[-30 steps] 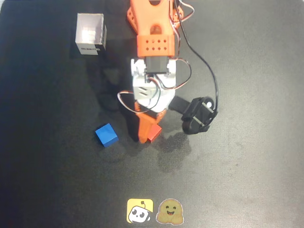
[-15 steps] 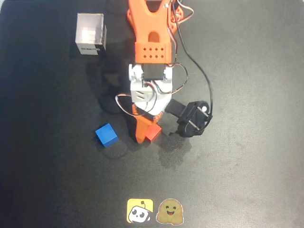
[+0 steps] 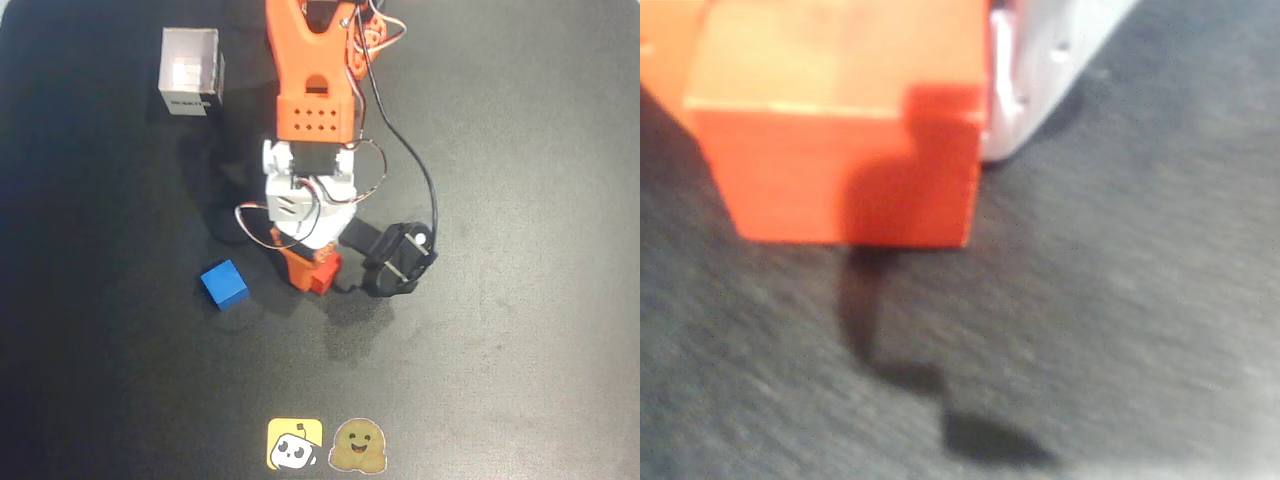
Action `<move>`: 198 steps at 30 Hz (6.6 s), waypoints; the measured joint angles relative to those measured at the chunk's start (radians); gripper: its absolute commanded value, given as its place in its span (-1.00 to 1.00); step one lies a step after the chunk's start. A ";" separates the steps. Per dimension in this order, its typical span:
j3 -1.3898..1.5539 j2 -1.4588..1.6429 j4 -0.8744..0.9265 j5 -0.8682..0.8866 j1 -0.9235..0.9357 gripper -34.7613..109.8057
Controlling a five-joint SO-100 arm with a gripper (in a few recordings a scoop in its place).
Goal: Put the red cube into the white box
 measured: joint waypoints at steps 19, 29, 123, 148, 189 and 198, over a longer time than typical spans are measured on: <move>-0.178 0.230 0.364 0.067 0.086 -0.52; -0.186 0.380 0.425 0.160 0.247 -0.52; 0.262 1.089 0.749 0.423 1.178 -0.32; 0.265 1.172 0.723 0.373 1.144 -0.52; 0.351 1.189 0.675 0.890 -0.049 -0.52; 0.526 1.489 0.719 0.871 -0.040 -0.52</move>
